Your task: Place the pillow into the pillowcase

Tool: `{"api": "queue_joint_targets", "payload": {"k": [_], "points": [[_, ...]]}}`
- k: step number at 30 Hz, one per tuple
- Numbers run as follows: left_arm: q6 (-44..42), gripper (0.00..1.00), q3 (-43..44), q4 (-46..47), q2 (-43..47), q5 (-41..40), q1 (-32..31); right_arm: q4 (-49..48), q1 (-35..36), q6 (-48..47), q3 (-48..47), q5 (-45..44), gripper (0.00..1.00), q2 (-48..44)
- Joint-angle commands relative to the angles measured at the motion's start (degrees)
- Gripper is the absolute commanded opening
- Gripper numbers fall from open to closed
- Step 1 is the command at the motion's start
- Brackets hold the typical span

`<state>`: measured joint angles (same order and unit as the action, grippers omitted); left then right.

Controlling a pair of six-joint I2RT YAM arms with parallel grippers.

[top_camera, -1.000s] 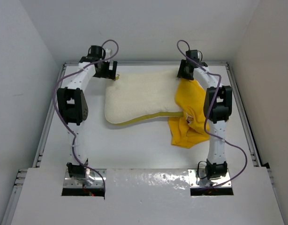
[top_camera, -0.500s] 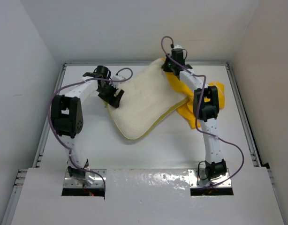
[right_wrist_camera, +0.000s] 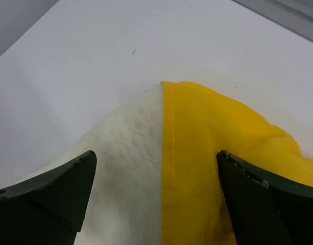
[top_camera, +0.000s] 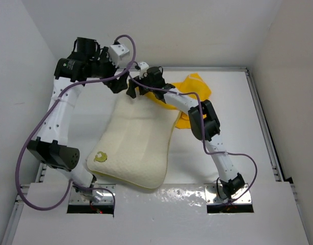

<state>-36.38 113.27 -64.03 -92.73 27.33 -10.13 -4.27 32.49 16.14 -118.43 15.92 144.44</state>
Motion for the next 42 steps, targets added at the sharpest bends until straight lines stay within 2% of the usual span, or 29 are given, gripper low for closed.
{"api": "queue_joint_targets", "payload": {"k": [1,2,4,5,6,7,9,10,13,16,17,18,23,28,32,34,35,36,39,42], "points": [[8.7,1.00,-5.0,8.5,-5.4,-1.6,1.0,-2.9,-1.8,-3.7,1.6,-2.4,0.99,-10.6],[11.1,1.00,-6.1,14.9,-6.6,-3.4,1.1,-3.6,-1.8,-4.5,2.8,-5.7,0.99,-14.2],[17.2,0.99,-8.1,20.6,-8.5,-7.9,1.6,-3.9,-1.8,-4.8,7.7,-9.2,0.99,-18.4],[19.0,0.96,-8.2,24.9,-11.0,-11.2,1.9,-4.3,-1.8,-3.4,9.8,-13.6,0.99,-23.1],[21.6,0.85,-8.0,26.4,-12.5,-12.6,2.0,-4.4,-1.9,-3.0,15.0,-15.5,0.99,-25.7],[22.5,0.79,-6.5,27.5,-14.0,-13.8,2.0,-4.3,-2.0,-2.6,17.9,-17.1,0.99,-28.3],[23.8,0.72,-4.6,29.7,-18.5,-13.6,1.6,-2.7,-2.0,-2.0,26.0,-21.9,0.99,-36.0],[23.9,0.72,-3.0,30.6,-19.8,-15.0,1.3,-0.3,-2.0,-0.1,29.0,-23.1,0.99,-38.5],[19.3,0.73,-0.7,33.4,-24.7,-21.1,-1.5,3.5,-1.9,4.0,40.8,-23.1,0.91,-47.5],[10.3,0.76,-2.0,35.4,-27.2,-26.7,-5.7,5.4,-1.9,10.9,52.4,-19.5,0.82,-55.0],[6.7,0.76,-3.2,37.6,-27.1,-27.1,-6.6,5.3,-1.8,12.7,55.0,-18.2,0.82,-56.4],[5.5,0.78,-5.3,39.0,-27.0,-28.8,-7.8,5.2,-1.9,14.2,60.3,-17.4,0.82,-59.0],[1.7,0.77,-8.7,45.0,-28.3,-32.0,-8.7,0.9,-1.7,22.1,71.7,-16.2,0.85,-63.0],[-4.6,0.71,-12.6,44.2,-28.6,-34.6,-10.6,3.4,-1.8,24.1,70.7,-17.5,0.89,-61.0],[-2.5,0.71,-10.5,41.1,-27.7,-34.7,-10.6,2.9,-1.8,25.1,69.8,-17.8,0.89,-58.3],[-1.1,0.74,-7.6,37.7,-26.3,-33.0,-10.3,2.0,-1.7,25.8,69.1,-17.7,0.84,-56.6],[-1.0,0.76,-6.1,36.4,-25.6,-31.7,-9.9,2.9,-1.9,26.0,67.0,-18.6,0.76,-54.2],[-1.2,0.77,-5.8,34.0,-24.1,-28.3,-9.8,5.2,-1.9,26.7,65.9,-19.2,0.73,-53.0],[-7.1,0.80,-8.7,32.0,-20.4,-24.0,-10.4,7.2,-2.4,27.3,62.1,-19.2,0.64,-48.7],[-20.0,0.77,-16.1,32.2,-17.8,-25.0,-13.6,6.5,-3.4,27.3,59.9,-17.1,0.57,-45.7]]}}
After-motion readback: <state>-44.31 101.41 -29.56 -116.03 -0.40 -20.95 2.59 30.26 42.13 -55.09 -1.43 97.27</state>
